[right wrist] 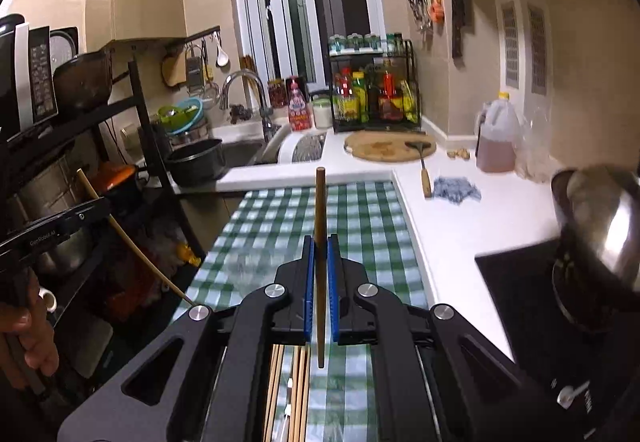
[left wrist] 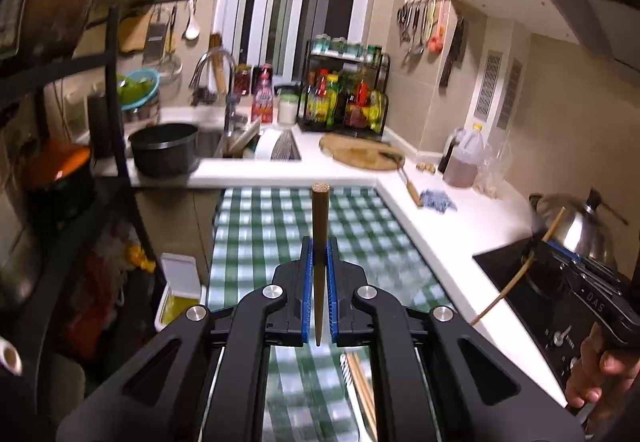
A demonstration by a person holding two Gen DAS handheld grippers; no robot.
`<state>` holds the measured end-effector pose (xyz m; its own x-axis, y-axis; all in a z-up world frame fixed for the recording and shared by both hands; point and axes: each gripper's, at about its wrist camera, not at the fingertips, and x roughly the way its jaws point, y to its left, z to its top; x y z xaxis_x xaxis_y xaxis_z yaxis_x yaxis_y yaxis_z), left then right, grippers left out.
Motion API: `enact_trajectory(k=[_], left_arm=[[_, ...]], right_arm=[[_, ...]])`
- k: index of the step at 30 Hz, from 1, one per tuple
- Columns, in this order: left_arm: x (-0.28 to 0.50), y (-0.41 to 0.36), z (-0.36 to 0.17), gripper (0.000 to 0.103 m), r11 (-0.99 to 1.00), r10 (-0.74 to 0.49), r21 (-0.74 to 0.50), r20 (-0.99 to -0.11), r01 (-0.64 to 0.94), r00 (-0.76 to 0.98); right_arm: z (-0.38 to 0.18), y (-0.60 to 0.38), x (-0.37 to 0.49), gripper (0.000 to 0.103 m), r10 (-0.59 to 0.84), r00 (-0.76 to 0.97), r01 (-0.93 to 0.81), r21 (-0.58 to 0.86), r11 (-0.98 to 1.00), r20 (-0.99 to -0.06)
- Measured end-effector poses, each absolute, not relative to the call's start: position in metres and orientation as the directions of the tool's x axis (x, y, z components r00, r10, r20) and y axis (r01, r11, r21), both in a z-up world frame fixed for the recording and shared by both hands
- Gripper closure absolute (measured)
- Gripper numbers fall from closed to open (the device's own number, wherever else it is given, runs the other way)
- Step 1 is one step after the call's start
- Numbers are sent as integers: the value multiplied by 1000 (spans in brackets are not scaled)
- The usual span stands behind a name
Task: Organize utensils
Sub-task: 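Lift the chopstick in the left tool toward the clear container while the right tool carries its chopstick there, then open the left tool over the container while the right tool releases its chopstick into it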
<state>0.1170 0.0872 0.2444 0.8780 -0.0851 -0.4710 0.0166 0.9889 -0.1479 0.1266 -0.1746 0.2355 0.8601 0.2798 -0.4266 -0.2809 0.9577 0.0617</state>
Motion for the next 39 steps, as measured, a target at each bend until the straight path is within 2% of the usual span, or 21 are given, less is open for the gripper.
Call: enact_trajectory(k=[6,10,14,22,39], left_arm=[[134,99,276,96,974,-141,-220,-378,59,915],[147,91,267,96,966,-177,-240,-368,91,913],[165,80,250,96,970,-190,-220,-394,108,899],[195,73,212,97,967,-214,-222,-461,122,861],[220,66,168,97,968,-222,-224,-555,113,802]], right_arm=[[285,-159,162,96,295,884,-293,61,954,-362],[293,-144,178,96,299,891,-302,47,952,-342],[278,-131,196,96,312,888,-317,42,948,-337],[228,-124,228,96,298,869,-301,56,952,-395],[178,-123,246,96,281,821,-295,53,954,-498]])
